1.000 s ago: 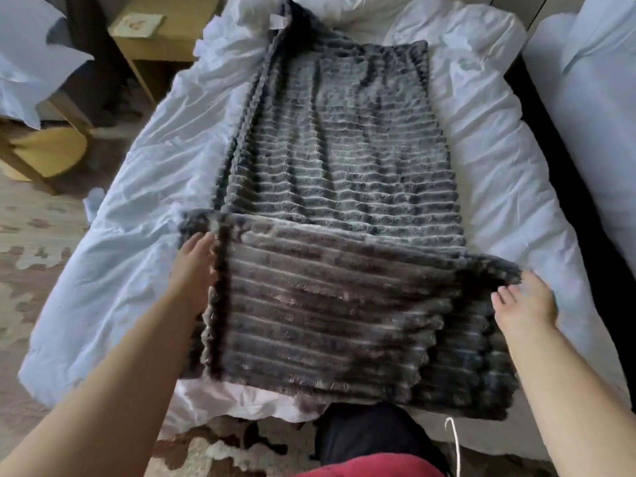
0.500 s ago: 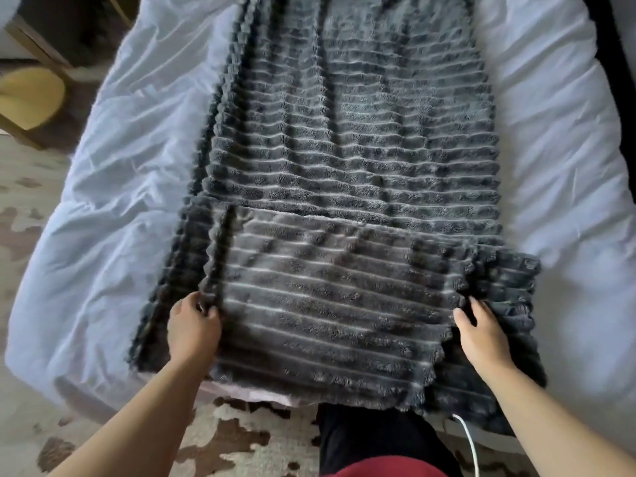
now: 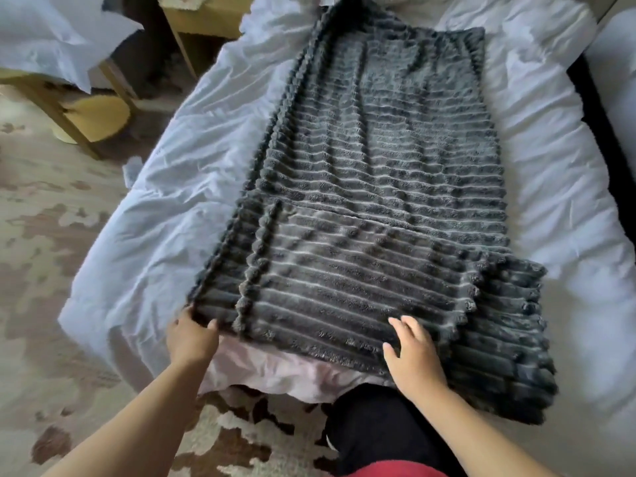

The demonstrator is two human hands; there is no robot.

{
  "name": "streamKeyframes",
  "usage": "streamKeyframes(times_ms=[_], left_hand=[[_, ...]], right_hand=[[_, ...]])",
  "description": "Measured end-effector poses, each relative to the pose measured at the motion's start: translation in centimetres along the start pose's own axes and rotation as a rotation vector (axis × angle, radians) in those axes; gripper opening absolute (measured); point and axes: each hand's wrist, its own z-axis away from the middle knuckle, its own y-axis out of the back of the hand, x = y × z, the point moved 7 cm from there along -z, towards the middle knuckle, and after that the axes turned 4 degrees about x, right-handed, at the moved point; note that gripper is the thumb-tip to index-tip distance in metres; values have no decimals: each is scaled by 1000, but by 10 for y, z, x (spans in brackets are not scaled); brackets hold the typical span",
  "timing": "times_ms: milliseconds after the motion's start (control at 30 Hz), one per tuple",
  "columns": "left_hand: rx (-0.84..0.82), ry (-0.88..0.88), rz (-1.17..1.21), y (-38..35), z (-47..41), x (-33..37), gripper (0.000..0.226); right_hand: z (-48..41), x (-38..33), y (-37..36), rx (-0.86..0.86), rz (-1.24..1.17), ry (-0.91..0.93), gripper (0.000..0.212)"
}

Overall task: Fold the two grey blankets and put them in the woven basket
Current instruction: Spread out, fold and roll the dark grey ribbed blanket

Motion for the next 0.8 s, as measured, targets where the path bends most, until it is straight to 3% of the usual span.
streamKeyframes(times_ms=[167, 300, 367, 433, 500, 567, 600, 700, 800], left_hand=[[48, -84, 47, 14, -10, -7, 39], [172, -203, 101, 22, -17, 4, 23], [57, -242, 103, 4, -16, 10, 12], [-135, -263, 22, -24, -9, 11, 18], [-276, -288, -55, -49, -2, 5, 30], [-299, -301, -99, -58, 1, -3, 42], [-273, -315, -101, -58, 1, -5, 39], [-177, -422, -22, -54, 2, -5, 21], [-111, -451, 26, -55, 5, -9, 46]], right_hand=[[-15, -100, -51, -295, 70, 283, 54], [-39, -177, -82, -354, 105, 520, 49], [-52, -214, -94, -344, 58, 622, 50], [-64, -242, -108, -388, 90, 715, 55], [-77, -256, -130, -520, 305, 772, 50], [-87, -266, -143, -581, 572, 840, 28], [-91, -275, -145, -562, 583, 873, 19], [-97, -301, -128, -352, 268, 904, 11], [-99, -304, -124, -239, 216, 863, 11]])
